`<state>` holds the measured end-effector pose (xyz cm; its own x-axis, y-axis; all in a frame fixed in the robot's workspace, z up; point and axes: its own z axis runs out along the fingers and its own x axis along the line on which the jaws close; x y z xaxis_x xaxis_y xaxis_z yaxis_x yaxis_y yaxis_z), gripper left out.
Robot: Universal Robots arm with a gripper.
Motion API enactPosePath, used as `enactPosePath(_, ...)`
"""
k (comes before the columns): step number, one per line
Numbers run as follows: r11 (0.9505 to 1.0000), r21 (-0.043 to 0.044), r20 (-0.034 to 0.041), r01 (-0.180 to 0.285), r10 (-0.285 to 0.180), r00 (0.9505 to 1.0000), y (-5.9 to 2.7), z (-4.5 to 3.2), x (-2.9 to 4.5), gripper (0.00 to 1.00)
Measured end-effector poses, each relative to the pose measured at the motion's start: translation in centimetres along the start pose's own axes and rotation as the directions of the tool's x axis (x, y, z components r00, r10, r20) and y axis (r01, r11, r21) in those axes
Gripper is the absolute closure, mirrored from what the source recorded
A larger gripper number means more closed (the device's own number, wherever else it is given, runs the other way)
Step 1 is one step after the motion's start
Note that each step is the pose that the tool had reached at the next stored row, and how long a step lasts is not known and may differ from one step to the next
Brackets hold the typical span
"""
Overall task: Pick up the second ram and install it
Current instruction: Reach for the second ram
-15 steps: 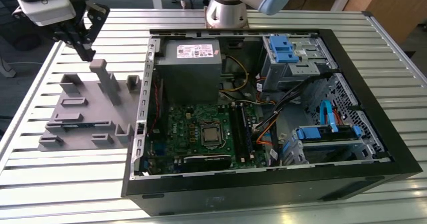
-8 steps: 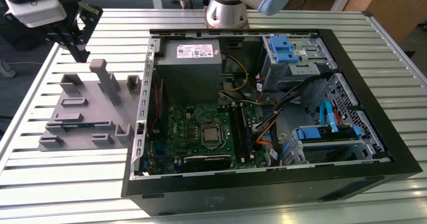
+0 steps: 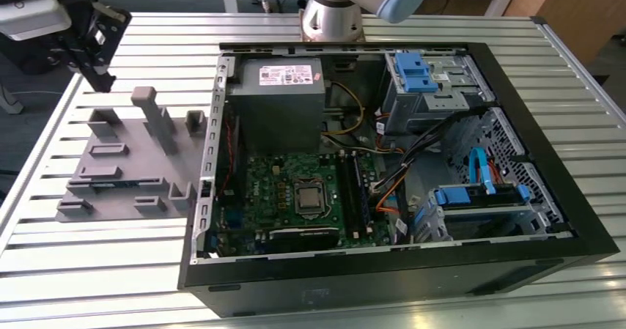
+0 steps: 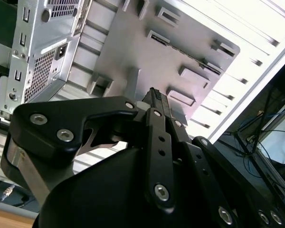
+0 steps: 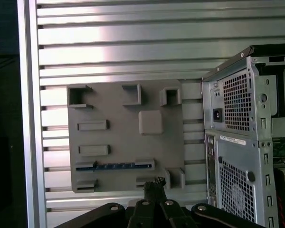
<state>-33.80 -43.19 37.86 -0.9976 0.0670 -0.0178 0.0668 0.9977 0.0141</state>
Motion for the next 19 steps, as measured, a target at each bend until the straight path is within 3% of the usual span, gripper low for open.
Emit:
enactPosePath(5, 1.0000, -0.0001, 0.0000, 0.000, 0.000, 1.0000, -0.02, -0.03, 0.27, 0.89)
enactPosePath(12, 1.0000, 0.0000, 0.0000, 0.000, 0.000, 1.0000, -0.04, -0.62, 0.76, 0.89)
enactPosePath(19, 1.0000, 0.0001, -0.0001, 0.000, 0.000, 1.0000, -0.17, -0.66, 2.68, 0.89)
